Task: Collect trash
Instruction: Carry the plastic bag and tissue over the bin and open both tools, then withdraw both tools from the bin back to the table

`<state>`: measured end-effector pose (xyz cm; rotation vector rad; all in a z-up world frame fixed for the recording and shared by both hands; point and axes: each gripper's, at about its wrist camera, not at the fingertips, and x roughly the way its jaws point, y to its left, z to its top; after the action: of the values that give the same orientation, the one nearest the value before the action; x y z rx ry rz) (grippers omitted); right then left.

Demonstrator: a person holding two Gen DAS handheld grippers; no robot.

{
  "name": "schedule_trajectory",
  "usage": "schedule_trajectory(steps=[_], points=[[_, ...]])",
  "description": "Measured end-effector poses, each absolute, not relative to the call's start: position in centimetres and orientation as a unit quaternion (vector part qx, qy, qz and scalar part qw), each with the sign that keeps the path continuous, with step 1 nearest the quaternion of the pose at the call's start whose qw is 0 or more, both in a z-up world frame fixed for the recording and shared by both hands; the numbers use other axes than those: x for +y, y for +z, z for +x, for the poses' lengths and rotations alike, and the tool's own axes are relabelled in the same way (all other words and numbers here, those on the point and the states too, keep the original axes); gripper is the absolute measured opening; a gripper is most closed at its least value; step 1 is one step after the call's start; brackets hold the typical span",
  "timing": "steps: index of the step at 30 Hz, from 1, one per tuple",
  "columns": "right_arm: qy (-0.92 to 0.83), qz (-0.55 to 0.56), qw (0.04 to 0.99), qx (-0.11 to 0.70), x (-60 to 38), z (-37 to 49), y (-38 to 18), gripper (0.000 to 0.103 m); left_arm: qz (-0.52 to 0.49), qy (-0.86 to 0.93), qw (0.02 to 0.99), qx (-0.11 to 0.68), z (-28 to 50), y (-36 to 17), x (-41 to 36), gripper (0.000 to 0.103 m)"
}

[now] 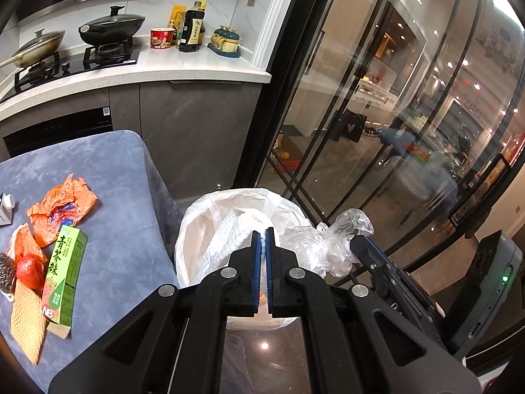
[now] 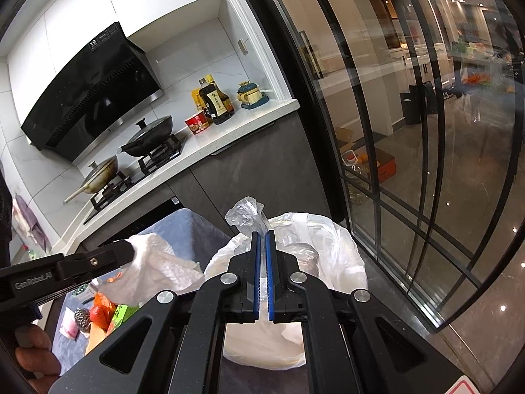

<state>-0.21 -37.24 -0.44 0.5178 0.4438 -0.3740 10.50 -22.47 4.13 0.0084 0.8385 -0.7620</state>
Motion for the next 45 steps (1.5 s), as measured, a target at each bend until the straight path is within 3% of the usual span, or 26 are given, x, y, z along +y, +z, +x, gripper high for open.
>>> schedule_trajectory(steps=[10,18,22,39,43,45], points=[[-0.182,0.254,0.924,0.221,-37.5,0.0,-0.9,0.004,0.018,-0.36,0.842,0.401,10.6,3.7,-24.0,0.003],[-0.186,0.253,0.924,0.218,-37.6,0.1,-0.9,0.01,0.024,-0.354,0.842,0.406,10.9,3.4,-24.4,0.003],[-0.185,0.253,0.924,0.219,-37.7,0.2,-0.9,0.01,0.023,-0.348,0.844,0.407,11.0,3.3,-24.5,0.014],[-0.179,0.245,0.928,0.217,-36.7,0.2,-0.5,0.017,0.012,-0.341,0.851,0.4,11.1,3.7,-23.0,0.015],[-0.17,0.236,0.932,0.218,-35.6,0.4,-0.1,0.017,-0.001,-0.33,0.858,0.394,11.3,4.1,-21.4,0.027],[-0.165,0.232,0.933,0.219,-35.1,0.6,0.1,0.017,-0.005,-0.325,0.861,0.391,11.3,4.3,-20.5,0.028]])
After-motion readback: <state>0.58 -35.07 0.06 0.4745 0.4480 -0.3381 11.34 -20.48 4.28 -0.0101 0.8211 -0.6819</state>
